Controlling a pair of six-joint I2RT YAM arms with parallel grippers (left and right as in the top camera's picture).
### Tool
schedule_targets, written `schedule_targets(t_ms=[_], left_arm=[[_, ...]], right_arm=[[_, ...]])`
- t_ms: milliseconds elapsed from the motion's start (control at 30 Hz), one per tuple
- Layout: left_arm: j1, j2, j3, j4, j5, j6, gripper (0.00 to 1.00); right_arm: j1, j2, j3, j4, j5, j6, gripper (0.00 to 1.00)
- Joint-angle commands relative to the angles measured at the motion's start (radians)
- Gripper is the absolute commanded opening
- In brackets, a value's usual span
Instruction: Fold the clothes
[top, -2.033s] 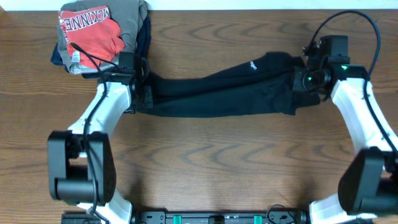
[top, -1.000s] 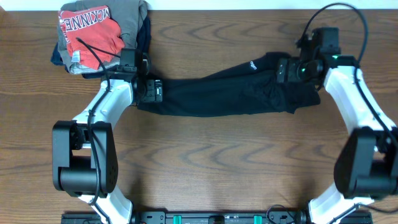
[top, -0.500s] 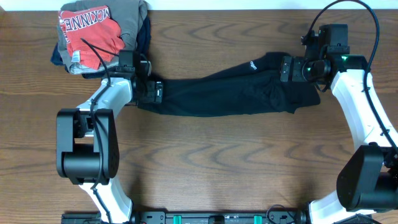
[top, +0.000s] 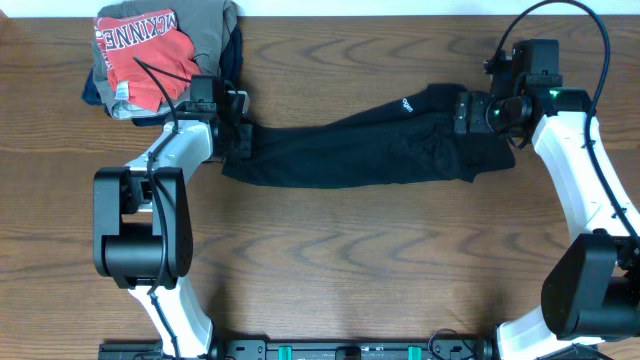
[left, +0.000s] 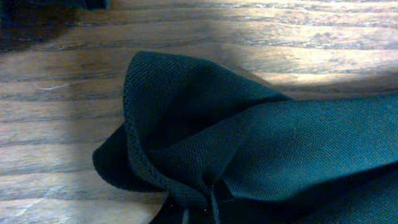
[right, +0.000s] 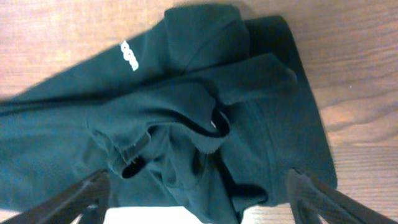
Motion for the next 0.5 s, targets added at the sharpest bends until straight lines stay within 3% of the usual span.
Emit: schedule_targets(t_ms=[0, 267, 467], left_arm=[[0.028, 0.008, -0.012, -0.057, 0.019, -0.029, 0.06], [0.135, -0.135, 0.129, -0.353, 0.02, -0.006, 0.06], [0.132, -0.17, 0.254, -0.51, 0.02, 0.037, 0.06]], right_arm=[[-0.003, 0.004, 0.011, -0.013, 0.005, 0.002, 0.8], [-0.003, 0.046, 0.01, -0.021, -0.007, 0.013, 0.77], [0.003, 0.053, 0.01, -0.019, -0.006, 0.013, 0.77]])
